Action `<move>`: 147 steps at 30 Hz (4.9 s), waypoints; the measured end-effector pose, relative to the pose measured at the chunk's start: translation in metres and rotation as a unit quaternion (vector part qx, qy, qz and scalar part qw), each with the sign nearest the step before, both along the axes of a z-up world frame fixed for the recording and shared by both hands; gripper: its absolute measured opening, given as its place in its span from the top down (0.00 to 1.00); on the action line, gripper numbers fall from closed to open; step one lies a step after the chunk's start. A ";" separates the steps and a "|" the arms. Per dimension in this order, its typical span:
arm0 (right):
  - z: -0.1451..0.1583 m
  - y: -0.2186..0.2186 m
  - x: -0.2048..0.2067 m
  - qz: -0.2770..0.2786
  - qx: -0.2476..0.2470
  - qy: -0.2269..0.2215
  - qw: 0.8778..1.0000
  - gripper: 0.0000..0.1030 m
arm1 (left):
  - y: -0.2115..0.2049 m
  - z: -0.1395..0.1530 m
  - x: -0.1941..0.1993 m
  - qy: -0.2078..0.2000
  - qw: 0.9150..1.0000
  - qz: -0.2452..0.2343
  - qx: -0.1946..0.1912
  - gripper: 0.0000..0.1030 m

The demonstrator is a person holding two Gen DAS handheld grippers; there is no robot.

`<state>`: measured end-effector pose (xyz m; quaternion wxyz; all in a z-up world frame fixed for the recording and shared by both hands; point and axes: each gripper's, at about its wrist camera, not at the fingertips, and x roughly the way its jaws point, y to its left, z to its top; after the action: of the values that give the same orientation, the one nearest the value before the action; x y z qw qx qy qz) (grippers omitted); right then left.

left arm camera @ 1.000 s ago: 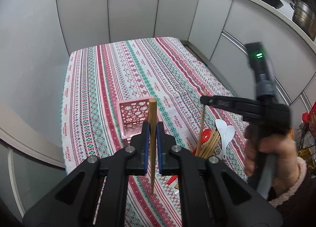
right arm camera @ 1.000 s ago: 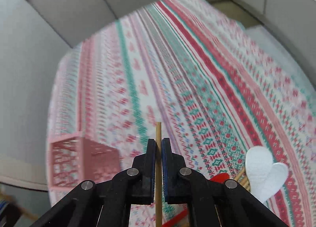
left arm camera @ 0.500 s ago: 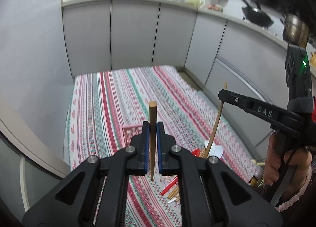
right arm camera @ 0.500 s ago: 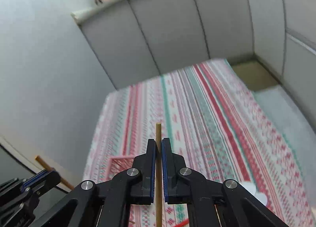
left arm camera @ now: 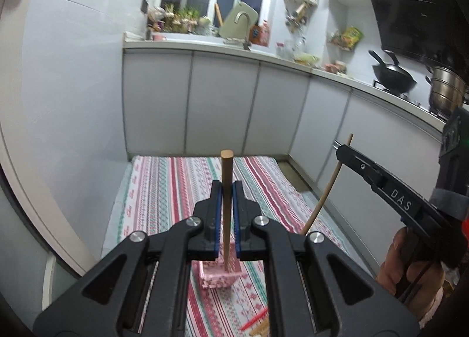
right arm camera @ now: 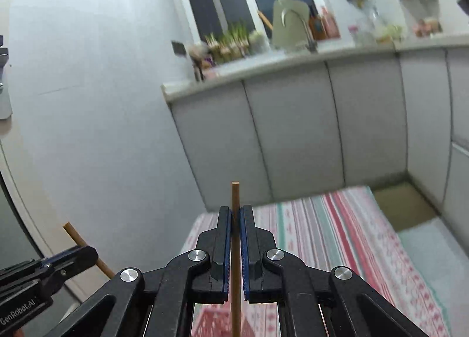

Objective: Organize utensils
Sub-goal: 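Carry the chopsticks upright over the pink holder with both tools, then open both tools to drop the chopsticks into the pink holder, then move both tools back to the utensil pile beside the holder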

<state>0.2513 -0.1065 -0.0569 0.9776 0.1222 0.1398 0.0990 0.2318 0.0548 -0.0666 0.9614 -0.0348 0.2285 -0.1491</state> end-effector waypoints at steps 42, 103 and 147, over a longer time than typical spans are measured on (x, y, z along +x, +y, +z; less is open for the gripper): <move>-0.106 0.020 0.089 0.039 0.033 0.084 0.995 0.77 | -0.021 -0.078 0.067 0.075 0.995 0.010 0.058 0.76; -0.208 -0.134 -0.001 -0.047 -0.073 0.470 0.878 0.19 | -0.143 -0.202 0.005 0.285 0.926 -0.144 0.201 0.23; -0.222 -0.177 0.015 -0.065 -0.026 0.492 0.868 0.19 | -0.192 -0.235 0.053 0.341 0.906 -0.184 0.169 0.94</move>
<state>0.2662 -0.2838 -0.2790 0.7890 0.1383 0.5973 -0.0412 0.2845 -0.1369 -0.3018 0.7719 0.1219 0.5663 -0.2620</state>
